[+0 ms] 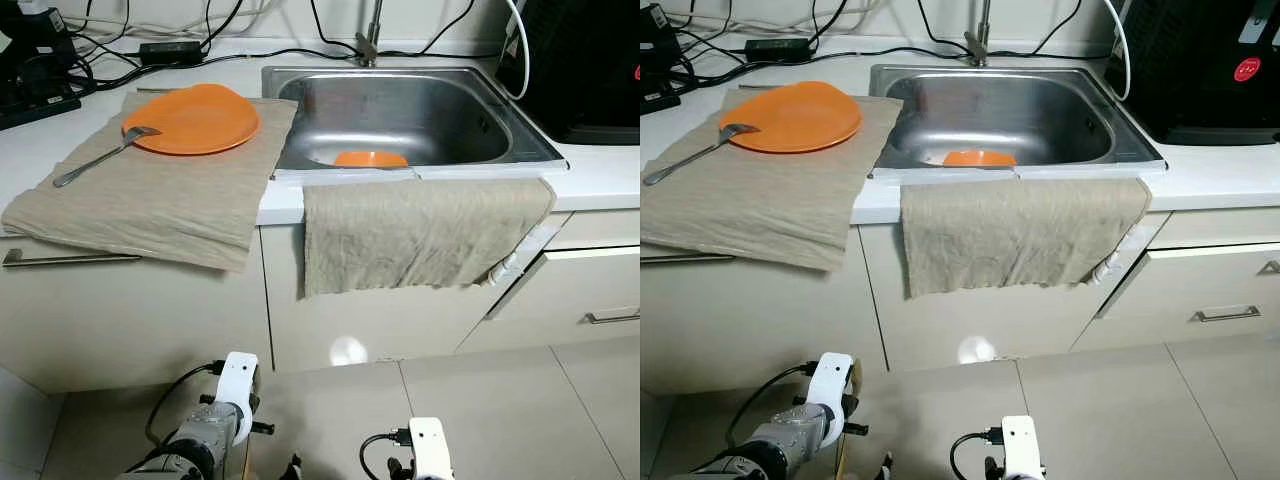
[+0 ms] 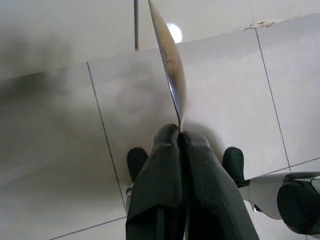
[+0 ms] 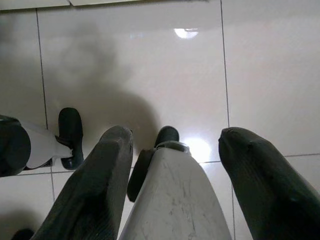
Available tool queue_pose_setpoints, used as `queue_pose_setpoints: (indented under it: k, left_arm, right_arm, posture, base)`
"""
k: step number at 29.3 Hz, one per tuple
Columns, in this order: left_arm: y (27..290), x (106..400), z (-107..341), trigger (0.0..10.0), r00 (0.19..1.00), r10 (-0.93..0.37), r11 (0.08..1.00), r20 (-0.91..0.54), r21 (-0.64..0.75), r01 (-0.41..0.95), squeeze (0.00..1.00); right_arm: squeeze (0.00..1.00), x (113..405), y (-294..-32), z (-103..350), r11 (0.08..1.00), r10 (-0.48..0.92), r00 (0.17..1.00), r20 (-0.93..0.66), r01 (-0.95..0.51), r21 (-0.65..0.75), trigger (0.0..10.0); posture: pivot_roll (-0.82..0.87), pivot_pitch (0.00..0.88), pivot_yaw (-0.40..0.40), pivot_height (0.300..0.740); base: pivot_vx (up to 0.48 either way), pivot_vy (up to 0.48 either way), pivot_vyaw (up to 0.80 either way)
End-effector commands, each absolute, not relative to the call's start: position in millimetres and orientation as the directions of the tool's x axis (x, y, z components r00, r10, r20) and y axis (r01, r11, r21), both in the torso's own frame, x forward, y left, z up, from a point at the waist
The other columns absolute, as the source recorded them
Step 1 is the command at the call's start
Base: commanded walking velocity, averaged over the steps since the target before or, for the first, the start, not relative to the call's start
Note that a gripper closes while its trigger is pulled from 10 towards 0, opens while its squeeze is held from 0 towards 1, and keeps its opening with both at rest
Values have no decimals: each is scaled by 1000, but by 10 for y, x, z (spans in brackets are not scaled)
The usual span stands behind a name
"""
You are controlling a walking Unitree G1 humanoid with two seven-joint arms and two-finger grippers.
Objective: Kitchen organization
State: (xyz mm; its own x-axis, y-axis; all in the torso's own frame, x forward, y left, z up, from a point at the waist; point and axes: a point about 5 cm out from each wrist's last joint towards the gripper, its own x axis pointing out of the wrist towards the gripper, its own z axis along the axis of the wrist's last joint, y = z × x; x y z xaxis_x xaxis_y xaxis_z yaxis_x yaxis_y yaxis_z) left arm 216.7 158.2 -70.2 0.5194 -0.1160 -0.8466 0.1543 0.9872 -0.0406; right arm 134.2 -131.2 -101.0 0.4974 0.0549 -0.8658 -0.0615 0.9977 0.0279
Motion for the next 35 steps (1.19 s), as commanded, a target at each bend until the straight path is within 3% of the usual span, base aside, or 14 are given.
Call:
queue_pose_setpoints:
  k: [1, 35]
  left_arm:
    - [1559, 2133, -724, 0, 500, -118, 986, -858, -43, 160, 0]
    - [1580, 2201, -685, 0, 508, -111, 985, -854, -25, 173, 0]
  right_arm:
    - [0, 2161, -1425, -714, 949, 26, 524, -852, -281, -143, 10000]
    - [0, 2223, -1407, -679, 955, 20, 532, -847, -262, -142, 10000]
  posture:
    - [79, 0, -44, 740]
    - [69, 0, -31, 740]
  base:
    - [0, 0, 0]
    - [0, 0, 0]
